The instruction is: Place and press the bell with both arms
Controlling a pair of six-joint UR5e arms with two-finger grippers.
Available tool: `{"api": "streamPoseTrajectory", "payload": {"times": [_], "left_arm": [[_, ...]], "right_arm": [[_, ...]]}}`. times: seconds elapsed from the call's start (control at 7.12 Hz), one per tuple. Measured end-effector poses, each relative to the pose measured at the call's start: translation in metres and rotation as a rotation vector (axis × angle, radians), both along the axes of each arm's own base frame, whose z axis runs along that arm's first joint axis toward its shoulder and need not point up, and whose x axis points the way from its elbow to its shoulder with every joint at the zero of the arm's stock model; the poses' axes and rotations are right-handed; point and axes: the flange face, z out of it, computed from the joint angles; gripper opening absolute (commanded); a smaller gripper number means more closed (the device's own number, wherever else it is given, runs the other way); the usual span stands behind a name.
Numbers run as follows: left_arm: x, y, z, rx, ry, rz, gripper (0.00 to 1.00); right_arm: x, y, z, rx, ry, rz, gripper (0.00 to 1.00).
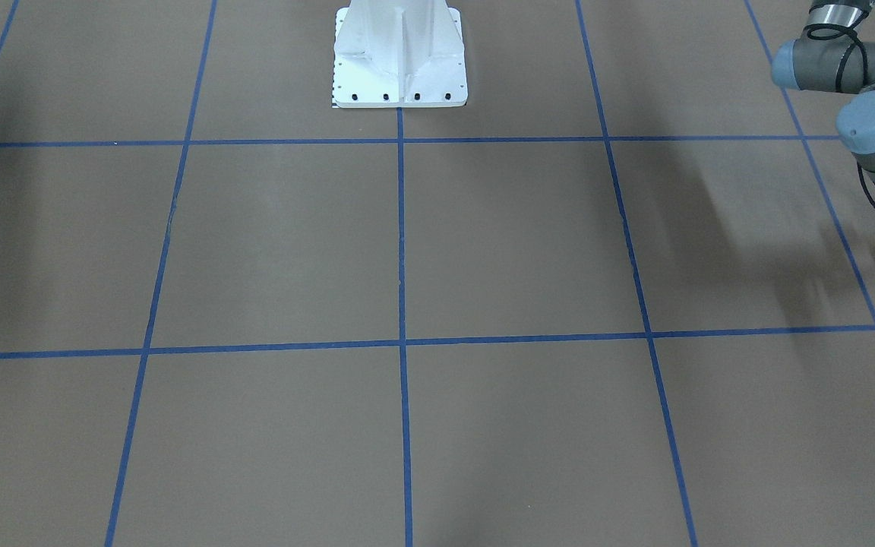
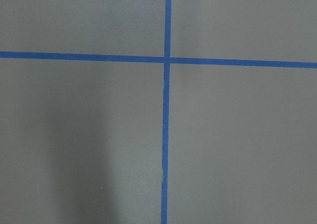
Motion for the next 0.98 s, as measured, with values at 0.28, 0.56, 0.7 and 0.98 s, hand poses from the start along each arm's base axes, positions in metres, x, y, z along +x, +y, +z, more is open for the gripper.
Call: {"api": "streamPoseTrajectory", "payload": {"times": [0.28,0.56,0.7,0.98], "left_arm": [[0.038,-0.057,-0.051,0.158,0.037,0.099,0.00],[0.068,-0.098,-0.113,0.329,0.104,0.187,0.00],[0.079,-0.114,-0.146,0.423,0.131,0.241,0.00],[0.105,-0.144,-0.217,0.588,0.152,0.355,0.00]], "right_arm": [[-0.002,0.000,-0.001,-0.011,-0.024,0.010,1.00],[-0.003,-0.004,-0.006,-0.003,-0.031,0.011,1.00],[-0.003,-0.007,-0.007,-0.001,-0.031,0.011,1.00],[-0.005,-0.010,-0.009,0.004,-0.033,0.011,1.00]]}}
